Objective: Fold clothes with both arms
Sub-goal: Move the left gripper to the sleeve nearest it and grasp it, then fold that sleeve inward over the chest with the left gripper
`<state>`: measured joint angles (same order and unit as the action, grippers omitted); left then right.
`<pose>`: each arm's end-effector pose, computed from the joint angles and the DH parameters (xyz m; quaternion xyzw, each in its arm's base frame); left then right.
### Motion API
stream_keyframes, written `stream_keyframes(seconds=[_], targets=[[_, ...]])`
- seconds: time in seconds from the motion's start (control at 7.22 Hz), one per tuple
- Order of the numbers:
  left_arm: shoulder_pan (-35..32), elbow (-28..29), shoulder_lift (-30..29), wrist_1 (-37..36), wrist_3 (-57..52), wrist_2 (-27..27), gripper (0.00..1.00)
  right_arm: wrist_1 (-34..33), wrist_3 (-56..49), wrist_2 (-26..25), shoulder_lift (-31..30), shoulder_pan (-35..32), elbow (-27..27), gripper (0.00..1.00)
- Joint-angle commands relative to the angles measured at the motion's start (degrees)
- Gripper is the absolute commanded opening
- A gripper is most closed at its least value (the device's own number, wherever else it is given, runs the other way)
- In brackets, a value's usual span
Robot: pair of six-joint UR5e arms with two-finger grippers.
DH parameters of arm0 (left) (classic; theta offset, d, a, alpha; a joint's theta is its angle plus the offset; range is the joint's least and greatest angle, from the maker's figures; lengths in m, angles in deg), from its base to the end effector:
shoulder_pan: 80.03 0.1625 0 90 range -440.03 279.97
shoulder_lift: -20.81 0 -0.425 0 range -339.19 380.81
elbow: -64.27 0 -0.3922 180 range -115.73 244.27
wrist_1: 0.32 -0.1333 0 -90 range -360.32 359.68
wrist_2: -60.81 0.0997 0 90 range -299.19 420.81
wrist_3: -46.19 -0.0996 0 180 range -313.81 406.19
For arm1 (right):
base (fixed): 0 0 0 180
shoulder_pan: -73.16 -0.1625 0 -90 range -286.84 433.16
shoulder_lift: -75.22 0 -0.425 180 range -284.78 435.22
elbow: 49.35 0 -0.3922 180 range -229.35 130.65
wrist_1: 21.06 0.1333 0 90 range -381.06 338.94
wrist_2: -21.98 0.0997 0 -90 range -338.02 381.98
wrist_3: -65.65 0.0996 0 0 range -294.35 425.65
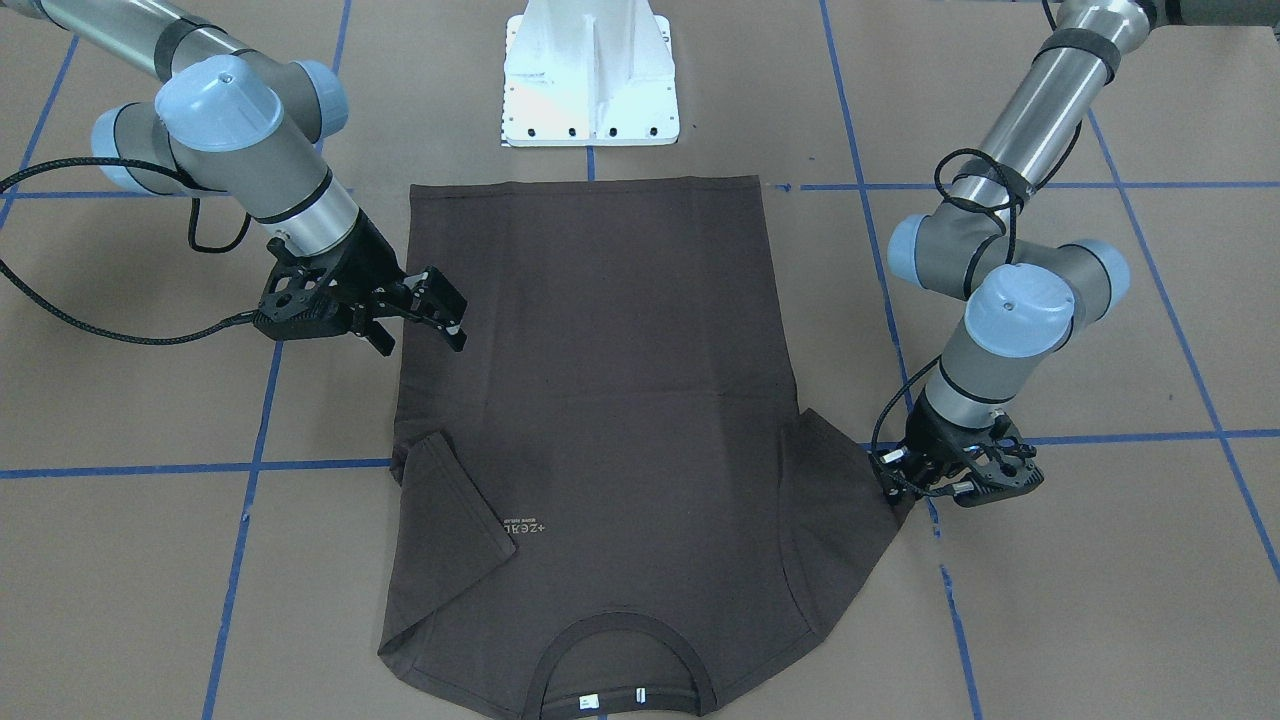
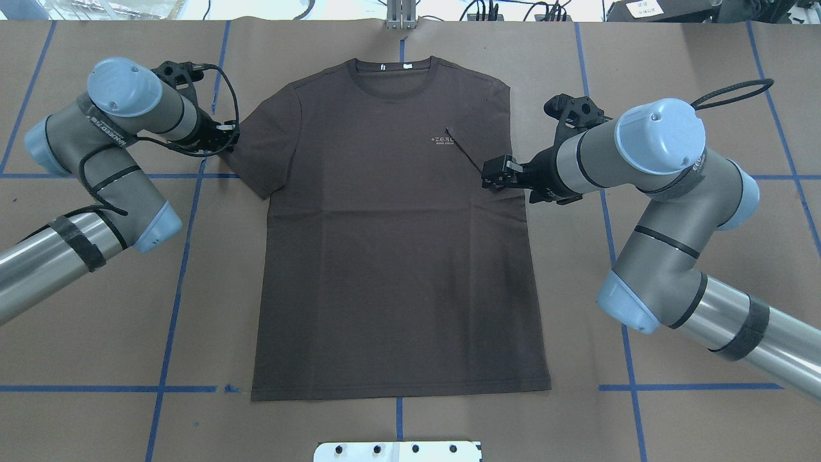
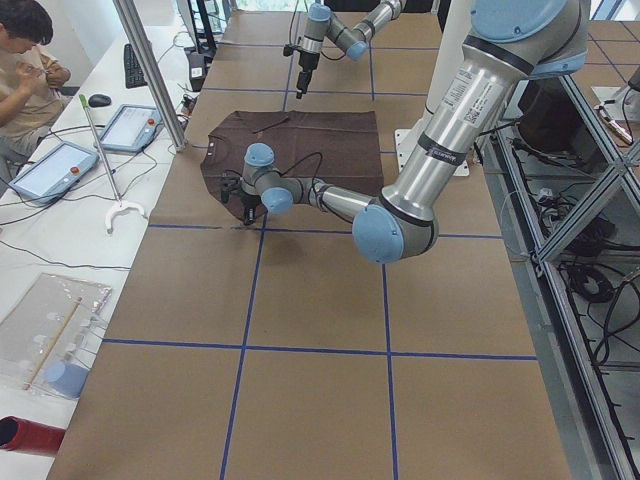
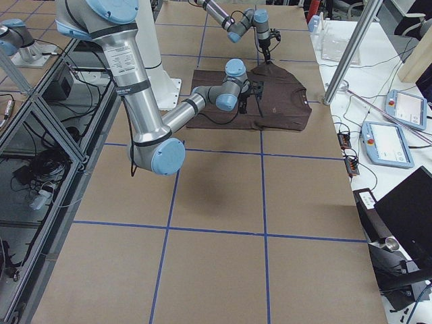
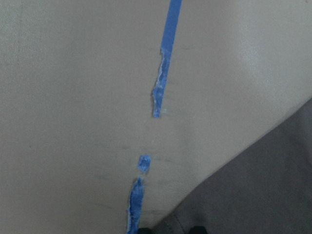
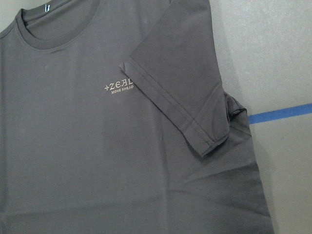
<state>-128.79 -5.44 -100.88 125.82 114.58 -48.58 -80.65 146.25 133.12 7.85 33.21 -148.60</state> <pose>0.4153 -0.6258 0.4365 0.1030 0.4135 -0.1458 0.8928 -0.4167 -0.4761 0.3026 0.0696 -0.5275 0.1301 0.8366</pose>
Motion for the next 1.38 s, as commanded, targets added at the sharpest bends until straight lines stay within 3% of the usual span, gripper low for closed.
stream_keyframes(seconds=[0.0, 0.42, 0.83, 1.11, 1.25], targets=[[0.0, -3.2, -1.5, -0.7, 1.4, -0.8, 0.0, 0.0, 0.0, 0.0, -0.1, 0.0, -0.2, 1.0], [1.1, -3.3, -4.8, -0.3, 7.5, -0.8, 0.0, 0.0, 0.0, 0.0, -0.3, 0.0, 0.0, 1.0], [5.8, 4.7, -12.1, 0.2, 13.8, 0.4, 0.0, 0.0, 0.0, 0.0, -0.3, 0.1, 0.4, 1.0], [6.1, 4.9, -12.9, 0.2, 15.8, 0.6, 0.0, 0.0, -0.1, 0.0, -0.4, 0.3, 0.6, 1.0], [6.1, 5.9, -13.7, 0.2, 15.8, 0.7, 0.23, 0.0, 0.0, -0.1, -0.3, 0.6, 0.7, 1.0]])
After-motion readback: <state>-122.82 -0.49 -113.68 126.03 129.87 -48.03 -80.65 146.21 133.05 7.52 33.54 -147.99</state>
